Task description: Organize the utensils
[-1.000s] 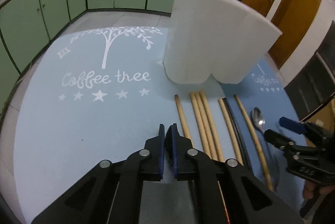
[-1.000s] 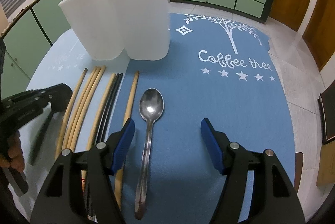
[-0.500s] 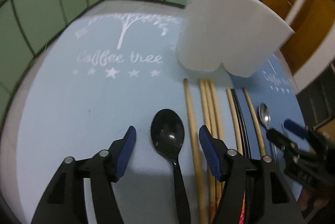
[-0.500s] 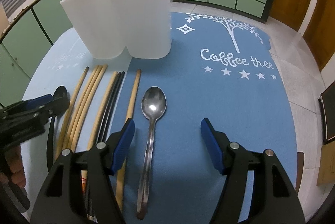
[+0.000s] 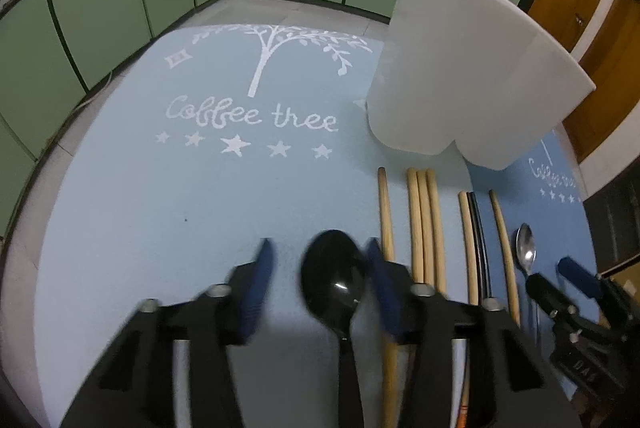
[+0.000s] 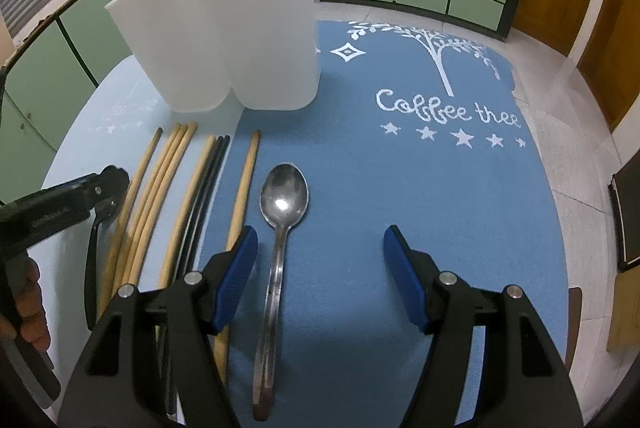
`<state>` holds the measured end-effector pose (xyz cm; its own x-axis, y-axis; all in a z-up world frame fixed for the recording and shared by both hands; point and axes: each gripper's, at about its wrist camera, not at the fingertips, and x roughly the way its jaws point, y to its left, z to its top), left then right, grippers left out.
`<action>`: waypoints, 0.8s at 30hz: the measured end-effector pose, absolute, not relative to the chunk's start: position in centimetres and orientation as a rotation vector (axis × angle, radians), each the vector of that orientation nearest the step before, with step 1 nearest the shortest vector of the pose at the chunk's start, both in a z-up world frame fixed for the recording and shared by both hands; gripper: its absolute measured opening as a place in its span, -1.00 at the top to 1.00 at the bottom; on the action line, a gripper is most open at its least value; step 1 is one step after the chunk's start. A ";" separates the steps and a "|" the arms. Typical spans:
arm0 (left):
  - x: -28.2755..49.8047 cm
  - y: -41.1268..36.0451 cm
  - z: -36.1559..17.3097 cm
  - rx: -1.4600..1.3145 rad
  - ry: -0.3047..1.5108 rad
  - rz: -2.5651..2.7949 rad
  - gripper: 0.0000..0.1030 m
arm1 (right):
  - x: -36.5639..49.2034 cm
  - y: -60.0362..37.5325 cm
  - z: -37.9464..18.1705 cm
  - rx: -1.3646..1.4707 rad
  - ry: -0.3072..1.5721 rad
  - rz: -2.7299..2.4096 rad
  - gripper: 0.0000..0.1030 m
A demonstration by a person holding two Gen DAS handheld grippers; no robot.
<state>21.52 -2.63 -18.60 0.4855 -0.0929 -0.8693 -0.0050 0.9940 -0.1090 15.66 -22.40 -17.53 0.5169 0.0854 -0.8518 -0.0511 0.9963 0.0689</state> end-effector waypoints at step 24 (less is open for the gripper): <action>20.3 -2.7 -17.6 -0.069 0.944 -0.228 0.82 | 18.6 -21.2 -17.9 0.071 1.072 0.103 0.37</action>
<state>20.30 -2.70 -17.64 0.5645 -0.2241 -0.7945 0.1637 0.9737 -0.1583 18.58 -21.22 -17.92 0.4745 0.1190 -0.8722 -0.0495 0.9929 0.1085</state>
